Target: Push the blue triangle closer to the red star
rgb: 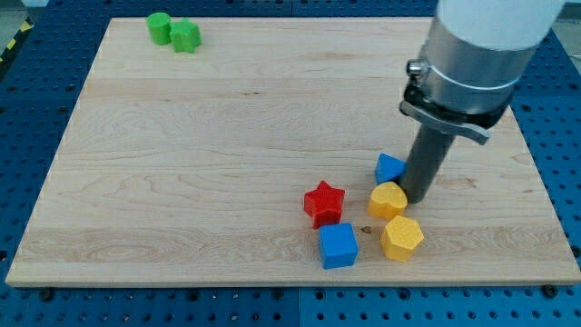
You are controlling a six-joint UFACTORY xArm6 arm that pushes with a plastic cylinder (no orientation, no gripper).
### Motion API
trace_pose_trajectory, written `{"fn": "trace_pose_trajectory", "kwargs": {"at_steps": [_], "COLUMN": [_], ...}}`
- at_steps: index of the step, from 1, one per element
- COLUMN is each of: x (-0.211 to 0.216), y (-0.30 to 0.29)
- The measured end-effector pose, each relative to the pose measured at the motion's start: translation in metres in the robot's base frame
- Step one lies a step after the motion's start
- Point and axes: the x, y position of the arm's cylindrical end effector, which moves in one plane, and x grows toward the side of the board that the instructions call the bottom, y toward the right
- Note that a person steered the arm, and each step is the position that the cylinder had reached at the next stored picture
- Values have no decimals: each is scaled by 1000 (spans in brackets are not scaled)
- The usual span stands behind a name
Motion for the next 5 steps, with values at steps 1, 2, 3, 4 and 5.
{"fn": "trace_pose_trajectory", "kwargs": {"at_steps": [1,2,3,4,5], "x": [0,-1,-15,-24,-24], "y": [-1,39,42,8,-21]}}
